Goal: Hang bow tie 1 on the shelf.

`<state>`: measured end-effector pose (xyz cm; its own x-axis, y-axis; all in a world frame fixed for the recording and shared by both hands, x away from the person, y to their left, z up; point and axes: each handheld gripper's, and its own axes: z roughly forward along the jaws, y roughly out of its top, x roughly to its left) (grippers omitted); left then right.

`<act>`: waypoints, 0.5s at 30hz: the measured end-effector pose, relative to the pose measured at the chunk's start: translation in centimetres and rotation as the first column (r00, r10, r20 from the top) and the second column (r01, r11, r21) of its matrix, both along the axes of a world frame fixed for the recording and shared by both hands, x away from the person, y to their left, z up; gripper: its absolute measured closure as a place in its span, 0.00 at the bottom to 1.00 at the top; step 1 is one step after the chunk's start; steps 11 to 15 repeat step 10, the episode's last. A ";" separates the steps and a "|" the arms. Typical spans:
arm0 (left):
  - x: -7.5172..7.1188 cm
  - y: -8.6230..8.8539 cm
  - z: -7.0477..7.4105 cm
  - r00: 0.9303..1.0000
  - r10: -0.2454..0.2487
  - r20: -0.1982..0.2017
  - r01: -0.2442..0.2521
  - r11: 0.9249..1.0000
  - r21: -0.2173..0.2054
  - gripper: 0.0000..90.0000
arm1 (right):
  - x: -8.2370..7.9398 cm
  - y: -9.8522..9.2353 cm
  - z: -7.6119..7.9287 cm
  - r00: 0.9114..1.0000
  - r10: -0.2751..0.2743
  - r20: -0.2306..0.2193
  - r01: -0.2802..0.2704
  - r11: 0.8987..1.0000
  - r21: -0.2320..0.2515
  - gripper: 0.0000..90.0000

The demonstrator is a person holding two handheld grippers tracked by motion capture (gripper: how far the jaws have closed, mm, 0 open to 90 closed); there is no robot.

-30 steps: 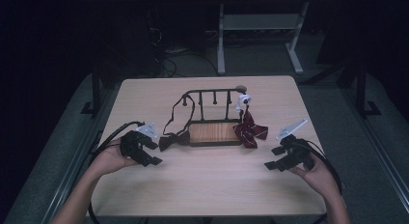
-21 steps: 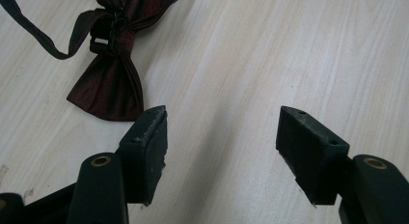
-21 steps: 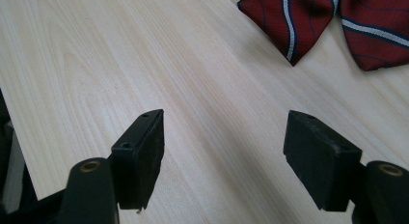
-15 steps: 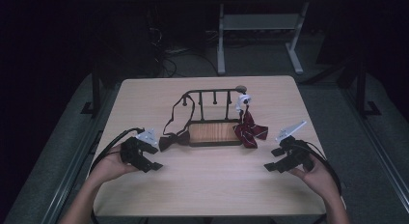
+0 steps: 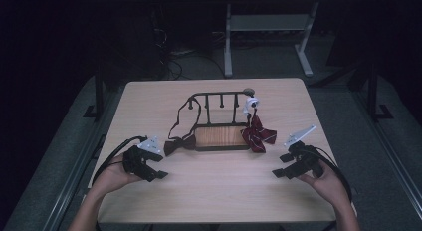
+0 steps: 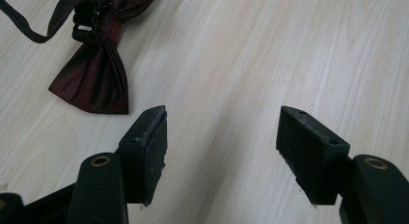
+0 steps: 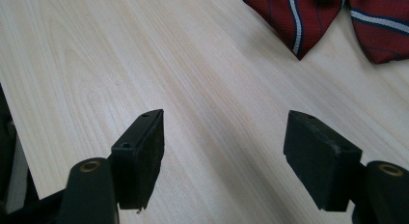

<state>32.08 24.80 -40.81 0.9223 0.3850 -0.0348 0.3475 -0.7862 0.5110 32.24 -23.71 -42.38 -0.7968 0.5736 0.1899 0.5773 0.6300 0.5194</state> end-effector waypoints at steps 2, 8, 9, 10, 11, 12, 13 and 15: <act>0.0 0.1 -0.2 1.000 0.008 -0.003 -0.008 1.000 -0.020 0.40 | 0.0 0.0 0.0 1.000 -0.001 0.001 0.001 1.000 0.001 0.34; -0.2 0.1 -0.7 0.999 0.039 -0.010 -0.040 0.996 -0.076 0.40 | -0.3 -0.1 -0.1 1.000 0.003 0.012 -0.003 1.000 0.021 0.33; -0.2 0.0 -0.8 0.999 0.033 -0.012 -0.034 0.997 -0.071 0.40 | -0.4 -0.1 -0.1 1.000 0.004 0.014 -0.004 1.000 0.023 0.33; -0.2 0.0 -0.8 0.999 0.033 -0.012 -0.034 0.997 -0.071 0.40 | -0.4 -0.1 -0.1 1.000 0.004 0.014 -0.004 1.000 0.023 0.33; -0.2 0.0 -0.8 0.999 0.033 -0.012 -0.034 0.997 -0.071 0.40 | -0.4 -0.1 -0.1 1.000 0.004 0.014 -0.004 1.000 0.023 0.33; -0.2 0.0 -0.8 0.999 0.033 -0.012 -0.034 0.997 -0.071 0.40 | -0.4 -0.1 -0.1 1.000 0.004 0.014 -0.004 1.000 0.023 0.33; -0.2 0.0 -0.8 0.999 0.033 -0.012 -0.034 0.997 -0.071 0.40 | -0.4 -0.1 -0.1 1.000 0.004 0.014 -0.004 1.000 0.023 0.33; -0.2 0.0 -0.8 0.999 0.033 -0.012 -0.034 0.997 -0.071 0.40 | -0.4 -0.1 -0.1 1.000 0.004 0.014 -0.004 1.000 0.023 0.33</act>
